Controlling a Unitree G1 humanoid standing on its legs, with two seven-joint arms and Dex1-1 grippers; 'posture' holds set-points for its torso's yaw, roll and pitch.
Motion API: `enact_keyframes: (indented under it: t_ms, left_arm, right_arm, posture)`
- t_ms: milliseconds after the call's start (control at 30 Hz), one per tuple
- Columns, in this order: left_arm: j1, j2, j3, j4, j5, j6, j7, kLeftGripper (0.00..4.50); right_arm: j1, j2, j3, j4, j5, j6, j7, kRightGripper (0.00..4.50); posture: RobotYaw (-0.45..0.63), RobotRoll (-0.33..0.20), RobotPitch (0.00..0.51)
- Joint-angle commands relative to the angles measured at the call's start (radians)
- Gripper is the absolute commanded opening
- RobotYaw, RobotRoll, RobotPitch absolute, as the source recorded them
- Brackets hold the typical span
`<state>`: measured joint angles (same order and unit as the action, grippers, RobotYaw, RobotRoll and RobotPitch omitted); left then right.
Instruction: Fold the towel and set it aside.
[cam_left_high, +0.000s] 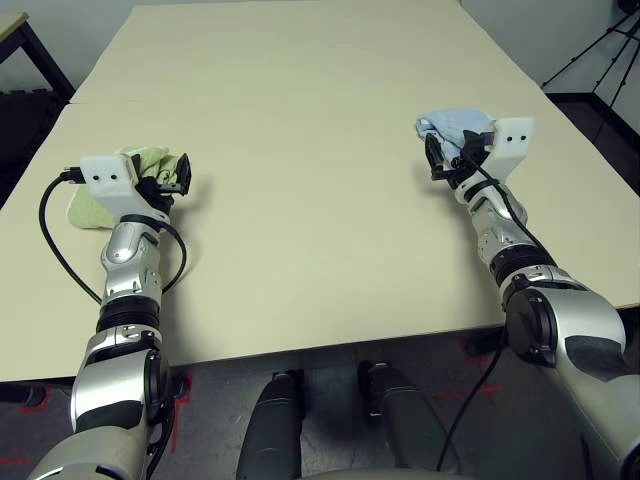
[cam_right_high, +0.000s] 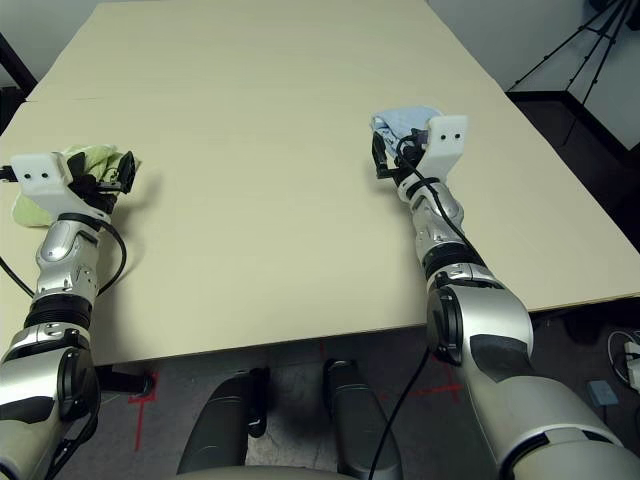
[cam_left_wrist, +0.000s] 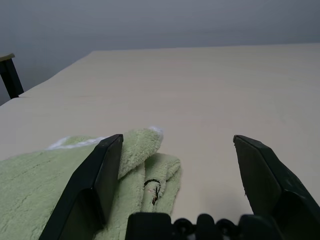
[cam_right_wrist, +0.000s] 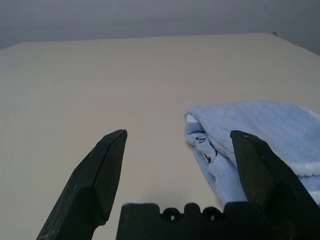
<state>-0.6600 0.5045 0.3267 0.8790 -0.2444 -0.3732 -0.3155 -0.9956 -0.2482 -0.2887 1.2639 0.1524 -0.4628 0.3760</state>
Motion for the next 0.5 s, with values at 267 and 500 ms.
enact_keyframes:
  t_ms: [267, 500]
  left_arm:
    - [0.020, -0.014, 0.008, 0.024, 0.006, -0.008, 0.002, 4.47]
    - [0.020, -0.018, 0.010, 0.022, 0.007, -0.009, 0.003, 4.47]
  right_arm:
    - [-0.003, 0.000, 0.004, 0.020, -0.015, 0.023, -0.002, 4.50]
    - [-0.009, 0.004, 0.002, 0.021, -0.020, 0.027, -0.004, 4.50]
  posture:
    - [-0.07, 0.000, 0.129]
    - [-0.07, 0.000, 0.126]
